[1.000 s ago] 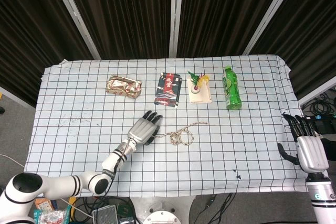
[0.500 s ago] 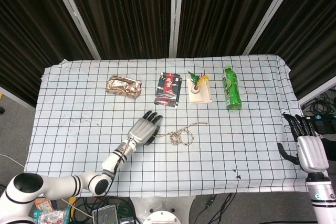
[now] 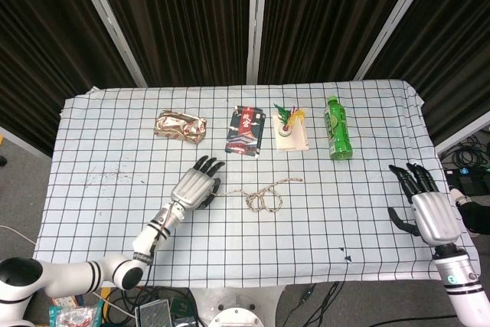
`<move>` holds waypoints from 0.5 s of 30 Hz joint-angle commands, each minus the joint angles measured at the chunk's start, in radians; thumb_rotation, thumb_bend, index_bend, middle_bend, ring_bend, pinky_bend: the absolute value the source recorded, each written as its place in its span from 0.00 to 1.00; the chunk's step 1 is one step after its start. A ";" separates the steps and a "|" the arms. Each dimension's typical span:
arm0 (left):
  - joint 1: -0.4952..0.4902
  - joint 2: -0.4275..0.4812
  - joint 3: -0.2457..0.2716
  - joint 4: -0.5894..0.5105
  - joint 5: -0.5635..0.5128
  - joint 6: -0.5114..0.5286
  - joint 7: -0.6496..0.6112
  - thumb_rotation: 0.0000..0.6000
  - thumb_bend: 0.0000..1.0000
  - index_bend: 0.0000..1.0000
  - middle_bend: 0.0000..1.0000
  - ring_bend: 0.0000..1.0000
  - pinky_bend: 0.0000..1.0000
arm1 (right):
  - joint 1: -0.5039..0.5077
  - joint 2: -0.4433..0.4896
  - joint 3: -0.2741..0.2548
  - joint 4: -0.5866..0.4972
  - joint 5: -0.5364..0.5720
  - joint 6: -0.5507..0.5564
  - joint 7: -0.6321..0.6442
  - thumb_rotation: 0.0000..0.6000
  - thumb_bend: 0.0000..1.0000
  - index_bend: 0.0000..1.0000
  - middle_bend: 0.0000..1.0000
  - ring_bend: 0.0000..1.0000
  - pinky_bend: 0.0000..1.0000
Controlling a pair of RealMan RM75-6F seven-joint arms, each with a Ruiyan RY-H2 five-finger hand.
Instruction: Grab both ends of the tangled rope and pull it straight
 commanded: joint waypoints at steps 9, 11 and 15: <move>0.075 0.059 0.038 -0.070 0.049 0.078 -0.016 1.00 0.44 0.57 0.08 0.00 0.00 | 0.298 -0.121 0.064 -0.009 0.039 -0.379 -0.155 1.00 0.31 0.36 0.20 0.00 0.00; 0.084 0.063 0.043 -0.078 0.054 0.085 -0.010 1.00 0.43 0.57 0.08 0.00 0.00 | 0.338 -0.168 0.078 0.015 0.074 -0.426 -0.193 1.00 0.31 0.36 0.20 0.00 0.00; 0.093 0.068 0.045 -0.086 0.058 0.089 -0.005 1.00 0.43 0.57 0.08 0.00 0.00 | 0.391 -0.256 0.098 0.073 0.153 -0.482 -0.277 1.00 0.31 0.38 0.20 0.00 0.00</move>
